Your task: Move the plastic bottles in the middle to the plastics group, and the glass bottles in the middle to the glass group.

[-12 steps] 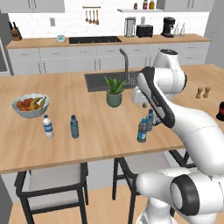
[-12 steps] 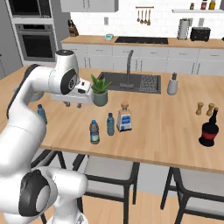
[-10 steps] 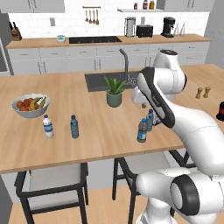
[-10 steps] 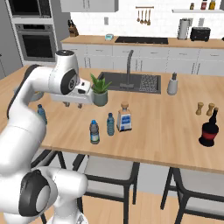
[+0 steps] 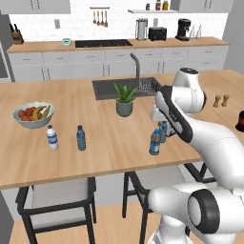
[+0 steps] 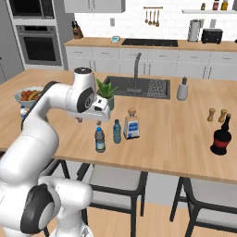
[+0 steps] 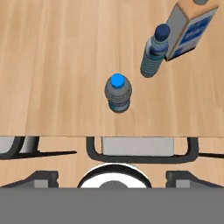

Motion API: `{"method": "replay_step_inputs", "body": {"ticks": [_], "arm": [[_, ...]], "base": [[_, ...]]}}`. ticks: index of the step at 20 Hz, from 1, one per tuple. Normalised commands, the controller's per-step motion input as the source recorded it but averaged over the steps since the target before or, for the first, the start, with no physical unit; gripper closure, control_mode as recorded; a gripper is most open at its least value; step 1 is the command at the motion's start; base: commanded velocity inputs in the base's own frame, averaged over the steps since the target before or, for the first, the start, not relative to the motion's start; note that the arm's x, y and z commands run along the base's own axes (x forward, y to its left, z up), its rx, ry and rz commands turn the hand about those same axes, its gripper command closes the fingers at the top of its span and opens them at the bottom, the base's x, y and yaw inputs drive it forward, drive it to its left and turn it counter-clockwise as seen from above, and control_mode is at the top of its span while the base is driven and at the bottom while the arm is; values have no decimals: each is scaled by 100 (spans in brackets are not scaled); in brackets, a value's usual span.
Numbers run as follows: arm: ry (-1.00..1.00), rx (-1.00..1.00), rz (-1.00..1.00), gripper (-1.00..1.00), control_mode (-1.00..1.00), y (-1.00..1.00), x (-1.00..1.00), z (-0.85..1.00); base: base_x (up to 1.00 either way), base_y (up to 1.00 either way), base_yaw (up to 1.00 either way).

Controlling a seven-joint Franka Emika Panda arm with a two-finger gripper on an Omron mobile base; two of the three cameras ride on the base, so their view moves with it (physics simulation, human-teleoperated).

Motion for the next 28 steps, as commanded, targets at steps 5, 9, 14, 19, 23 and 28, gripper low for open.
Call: {"method": "replay_step_inputs", "body": {"ticks": [5, 9, 14, 19, 23, 28], "arm": [[0, 0, -10, -100, -100, -1, 45, -36], [0, 0, -6, -100, -100, 0, 29, -48], [0, 0, -4, -100, -100, 0, 11, -46], [-12, -1, -5, -100, -100, 5, 10, -33], [-24, -2, -1, -100, -100, 6, 0, -21], [-8, 0, -1, -100, -100, 2, 17, -16]], "base": [[0, 0, 0], [0, 0, 0], [0, 0, 0], [0, 0, 0], [0, 0, 0], [0, 0, 0]]}}
